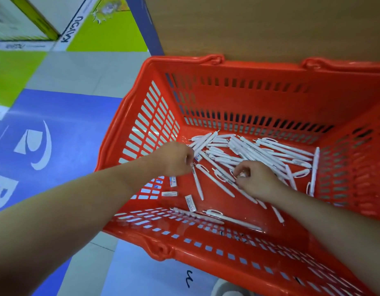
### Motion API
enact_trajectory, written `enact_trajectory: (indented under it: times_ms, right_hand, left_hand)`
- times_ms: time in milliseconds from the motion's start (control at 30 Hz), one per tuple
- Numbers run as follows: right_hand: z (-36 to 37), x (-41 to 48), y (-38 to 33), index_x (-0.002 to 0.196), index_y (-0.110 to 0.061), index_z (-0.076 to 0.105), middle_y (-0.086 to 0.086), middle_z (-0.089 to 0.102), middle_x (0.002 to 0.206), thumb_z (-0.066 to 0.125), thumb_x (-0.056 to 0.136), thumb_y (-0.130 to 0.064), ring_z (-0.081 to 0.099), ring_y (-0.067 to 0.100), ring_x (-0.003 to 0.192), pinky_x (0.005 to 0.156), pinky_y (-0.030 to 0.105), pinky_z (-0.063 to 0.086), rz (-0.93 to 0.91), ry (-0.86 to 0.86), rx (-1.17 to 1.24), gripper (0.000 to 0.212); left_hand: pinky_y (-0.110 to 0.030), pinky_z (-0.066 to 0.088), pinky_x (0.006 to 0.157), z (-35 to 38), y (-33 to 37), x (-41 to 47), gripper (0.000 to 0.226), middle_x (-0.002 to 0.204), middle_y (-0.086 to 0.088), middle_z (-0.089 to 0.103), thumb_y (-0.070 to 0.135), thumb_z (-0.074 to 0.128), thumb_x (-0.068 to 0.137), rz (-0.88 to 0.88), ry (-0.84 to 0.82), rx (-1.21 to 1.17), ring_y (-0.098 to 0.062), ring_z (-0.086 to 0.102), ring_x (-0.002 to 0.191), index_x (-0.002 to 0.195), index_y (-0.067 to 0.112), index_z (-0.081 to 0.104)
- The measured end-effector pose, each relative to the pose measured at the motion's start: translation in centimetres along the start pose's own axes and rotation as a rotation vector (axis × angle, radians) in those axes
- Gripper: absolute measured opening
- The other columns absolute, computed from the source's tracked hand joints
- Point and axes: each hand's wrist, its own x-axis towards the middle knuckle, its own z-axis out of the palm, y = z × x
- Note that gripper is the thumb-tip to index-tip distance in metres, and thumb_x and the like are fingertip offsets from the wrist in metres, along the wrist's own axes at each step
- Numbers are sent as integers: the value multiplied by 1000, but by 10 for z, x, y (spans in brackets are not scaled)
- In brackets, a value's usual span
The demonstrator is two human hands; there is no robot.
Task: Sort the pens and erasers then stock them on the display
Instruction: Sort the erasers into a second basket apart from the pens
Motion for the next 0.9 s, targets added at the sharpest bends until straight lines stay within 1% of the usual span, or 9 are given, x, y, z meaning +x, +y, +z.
enact_trajectory:
  times_ms: [67,100,167,267,400,567,733,833,900]
  right_hand:
    - [-1,1,-6,82,-15,62,-7,50,66,50,86,-5,46,9,57,51,22,32,47,11,70,16]
    - [-1,2,-8,80,-15,61,-6,52,67,48,86,-5,47,10,59,54,23,34,81,18,128,19]
    - [-3,3,-10,76,-17,62,-3,55,65,46,86,-5,49,14,60,59,25,38,142,30,235,22]
    - [-10,3,-12,77,-15,64,2,59,62,47,83,-2,51,19,59,60,32,41,180,24,309,22]
    - [-25,1,-17,85,-7,64,9,57,65,50,80,7,48,18,55,52,28,39,240,16,438,20]
    - [-48,0,-27,99,-5,61,14,63,83,42,86,13,57,21,70,63,30,47,271,-47,624,29]
    - [-72,1,-38,105,-8,63,15,66,91,46,87,12,61,16,67,65,28,53,234,-104,588,31]
    - [-83,-1,-48,101,-11,65,11,63,80,56,89,-1,49,12,57,53,23,44,167,-96,441,18]
    - [-89,-4,-55,99,-18,66,5,62,72,64,89,-18,44,12,53,48,24,37,70,-116,326,10]
  left_hand:
    - [-31,50,70,-7,-4,10,19,83,-9,69,8,49,81,-144,158,-214,-27,63,83,79,8,68]
    - [-30,50,69,-10,-3,15,22,83,-10,70,6,47,82,-194,188,-220,-27,63,83,79,6,69]
    - [-31,48,70,-12,1,23,21,94,-11,68,10,47,85,-247,153,2,-28,62,88,88,8,68]
    - [-36,49,76,-8,14,34,25,114,-10,60,5,49,90,-211,-27,431,-30,60,104,111,9,62]
    - [-34,46,70,-4,9,46,29,113,-7,61,2,48,91,-174,-57,546,-29,60,105,115,11,61]
    - [-36,50,74,-7,11,50,30,111,-8,63,-2,46,90,-166,-65,558,-30,61,103,112,9,61]
    - [-34,48,72,-21,11,44,20,102,-11,66,13,48,92,-180,48,290,-31,62,97,105,9,63]
    - [-29,45,72,-35,25,33,24,94,-10,68,30,58,91,-87,190,-174,-25,61,88,90,8,66]
    - [-22,36,59,-47,48,19,24,79,-1,64,36,68,84,-11,259,-405,-10,55,70,77,14,65]
